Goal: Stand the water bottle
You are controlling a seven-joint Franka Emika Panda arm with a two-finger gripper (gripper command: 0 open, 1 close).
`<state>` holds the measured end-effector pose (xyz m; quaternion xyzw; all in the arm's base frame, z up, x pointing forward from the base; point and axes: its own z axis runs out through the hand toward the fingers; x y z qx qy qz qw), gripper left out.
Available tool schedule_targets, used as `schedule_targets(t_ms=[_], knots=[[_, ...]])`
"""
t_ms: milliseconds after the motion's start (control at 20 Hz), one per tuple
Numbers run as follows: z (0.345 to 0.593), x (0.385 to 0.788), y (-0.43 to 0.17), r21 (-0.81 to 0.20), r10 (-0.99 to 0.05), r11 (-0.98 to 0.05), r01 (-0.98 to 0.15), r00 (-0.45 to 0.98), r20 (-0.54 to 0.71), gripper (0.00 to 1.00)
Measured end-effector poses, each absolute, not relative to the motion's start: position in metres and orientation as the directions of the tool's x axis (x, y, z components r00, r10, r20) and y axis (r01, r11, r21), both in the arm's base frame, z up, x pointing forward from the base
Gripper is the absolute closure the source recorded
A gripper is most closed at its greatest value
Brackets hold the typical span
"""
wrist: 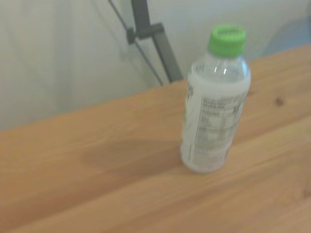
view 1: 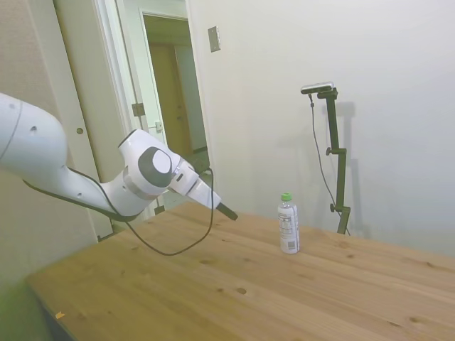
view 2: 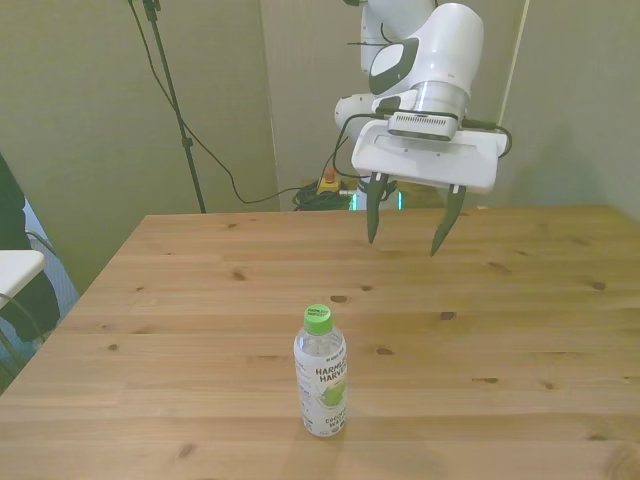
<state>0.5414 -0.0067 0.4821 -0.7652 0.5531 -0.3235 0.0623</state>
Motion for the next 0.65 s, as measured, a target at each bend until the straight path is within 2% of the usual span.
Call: schedule_targets(t_ms=[300,650], knots=[[0.523,0.500,-0.017,-0.335,-0.895,-0.423,-0.842,0.329,0.302,0.00],[0.506,0.468,-0.009,-0.257,-0.884,-0.465,-0.847,0.432,0.177,0.00]])
